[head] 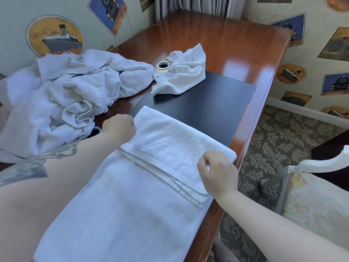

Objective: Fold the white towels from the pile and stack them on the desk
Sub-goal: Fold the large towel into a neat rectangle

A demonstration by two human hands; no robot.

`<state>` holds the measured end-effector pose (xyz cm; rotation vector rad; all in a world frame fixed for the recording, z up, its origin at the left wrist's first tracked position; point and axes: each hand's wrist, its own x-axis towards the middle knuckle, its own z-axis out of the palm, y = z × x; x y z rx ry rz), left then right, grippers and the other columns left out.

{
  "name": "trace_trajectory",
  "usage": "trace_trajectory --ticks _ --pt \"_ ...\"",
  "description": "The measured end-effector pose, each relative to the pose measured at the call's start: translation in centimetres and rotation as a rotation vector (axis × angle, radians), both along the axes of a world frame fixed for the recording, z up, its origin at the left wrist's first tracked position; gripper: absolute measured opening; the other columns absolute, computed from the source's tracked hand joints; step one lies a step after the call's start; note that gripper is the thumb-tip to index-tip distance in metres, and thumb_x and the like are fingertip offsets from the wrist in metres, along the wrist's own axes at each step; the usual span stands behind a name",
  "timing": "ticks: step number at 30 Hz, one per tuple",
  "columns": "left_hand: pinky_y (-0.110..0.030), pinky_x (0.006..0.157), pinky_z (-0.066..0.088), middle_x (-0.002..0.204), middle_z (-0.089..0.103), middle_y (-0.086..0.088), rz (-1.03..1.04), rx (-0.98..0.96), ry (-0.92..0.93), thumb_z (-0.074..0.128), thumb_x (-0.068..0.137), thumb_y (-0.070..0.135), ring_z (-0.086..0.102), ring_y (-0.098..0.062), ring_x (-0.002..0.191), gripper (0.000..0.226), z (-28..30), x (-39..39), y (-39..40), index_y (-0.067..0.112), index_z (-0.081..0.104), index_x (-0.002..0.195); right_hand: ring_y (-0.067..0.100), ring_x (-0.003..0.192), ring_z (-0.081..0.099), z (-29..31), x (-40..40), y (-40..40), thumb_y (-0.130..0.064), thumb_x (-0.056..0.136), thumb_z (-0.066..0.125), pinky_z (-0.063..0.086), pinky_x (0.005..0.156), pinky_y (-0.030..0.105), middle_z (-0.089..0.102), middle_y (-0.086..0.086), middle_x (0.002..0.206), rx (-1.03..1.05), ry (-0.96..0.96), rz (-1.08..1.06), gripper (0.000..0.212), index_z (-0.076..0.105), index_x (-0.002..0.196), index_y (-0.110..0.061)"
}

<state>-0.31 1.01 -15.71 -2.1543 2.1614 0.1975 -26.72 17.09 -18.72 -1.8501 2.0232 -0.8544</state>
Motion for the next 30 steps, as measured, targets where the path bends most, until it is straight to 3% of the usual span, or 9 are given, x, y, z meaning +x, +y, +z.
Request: trace_trajectory --ticks 2,6,10,12,15,19,23,26,30 --pt "-0.033 0.078 0.045 0.115 0.058 0.001 -0.151 0.000 0.015 0.039 0.093 0.013 0.058 -0.025 0.095 0.031 -0.2 -2.2 -0.6 0.024 0.063 0.109 0.023 0.090 0.053 0.0 -0.7 -2.0 -0.018 0.086 0.056 0.039 0.073 0.036 0.062 -0.002 0.091 -0.031 0.080 -0.095 0.009 0.064 0.090 -0.017" --pt "-0.034 0.087 0.039 0.128 0.051 0.002 -0.536 -0.064 -0.152 0.042 0.090 0.000 0.049 -0.024 0.115 0.047 -1.0 -6.2 -2.7 0.025 0.055 0.127 0.024 0.118 0.045 -0.9 -3.7 -6.0 -0.028 0.098 0.047 0.034 0.089 0.036 0.054 0.001 0.126 0.324 0.258 -0.088 0.031 0.051 0.128 -0.021" --pt "-0.035 0.095 0.037 0.129 0.050 0.002 -0.666 0.066 -0.387 0.045 0.089 0.001 0.046 -0.020 0.121 0.045 -1.7 -7.6 -6.2 0.024 0.048 0.127 0.019 0.090 0.054 -1.4 -6.3 -8.5 -0.042 0.092 0.052 0.042 0.068 0.032 0.060 0.001 0.107 0.663 0.083 0.002 0.028 0.056 0.107 -0.019" --pt "-0.037 0.096 0.038 0.122 0.052 0.004 -0.634 0.262 -0.401 0.039 0.091 0.003 0.049 -0.020 0.107 0.044 -1.6 -7.6 -7.8 0.027 0.047 0.126 0.013 0.072 0.050 -1.1 -7.0 -9.6 -0.038 0.084 0.062 0.040 0.062 0.030 0.063 0.006 0.098 0.773 0.039 0.062 0.031 0.059 0.102 -0.013" --pt "-0.036 0.093 0.040 0.121 0.048 0.004 -0.632 0.423 -0.369 0.045 0.098 0.019 0.052 -0.022 0.108 0.034 -1.9 -7.5 -10.0 0.029 0.044 0.130 0.016 0.070 0.047 -1.0 -7.7 -10.9 -0.032 0.078 0.070 0.037 0.063 0.030 0.060 0.012 0.087 0.915 0.041 0.148 0.036 0.060 0.095 -0.002" --pt "-0.031 0.079 0.041 0.110 0.043 0.003 -0.610 0.610 -0.326 0.058 0.092 0.018 0.049 -0.020 0.101 0.040 -1.6 -7.9 -12.8 0.020 0.049 0.131 0.020 0.077 0.050 -0.9 -8.8 -12.6 -0.030 0.084 0.065 0.036 0.064 0.031 0.052 0.000 0.089 0.861 0.093 0.208 0.022 0.049 0.088 -0.015" --pt "-0.040 0.083 0.047 0.116 0.048 -0.003 -0.628 0.287 -0.302 0.055 0.093 0.022 0.052 -0.027 0.103 0.029 -1.6 -10.2 -16.0 0.017 0.053 0.122 0.027 0.098 0.053 -0.2 -10.9 -15.5 -0.031 0.092 0.059 0.037 0.069 0.035 0.049 0.003 0.105 0.520 0.200 0.044 0.022 0.047 0.104 -0.017" --pt "-0.044 0.083 0.045 0.117 0.053 -0.008 -0.563 0.053 -0.156 0.051 0.095 0.020 0.053 -0.033 0.104 0.025 -2.7 -12.5 -17.9 0.017 0.051 0.120 0.028 0.082 0.051 0.2 -13.2 -18.0 -0.028 0.096 0.053 0.034 0.062 0.034 0.050 0.002 0.094 0.415 0.268 -0.054 0.021 0.041 0.106 -0.015" --pt "-0.036 0.083 0.039 0.114 0.057 0.001 -0.570 0.202 -0.216 0.054 0.089 0.019 0.049 -0.028 0.094 0.033 -2.3 -13.3 -20.0 0.027 0.049 0.120 0.022 0.065 0.046 0.0 -14.8 -19.6 -0.019 0.092 0.054 0.029 0.050 0.031 0.050 0.000 0.084 0.526 0.281 -0.029 0.024 0.038 0.110 -0.017"
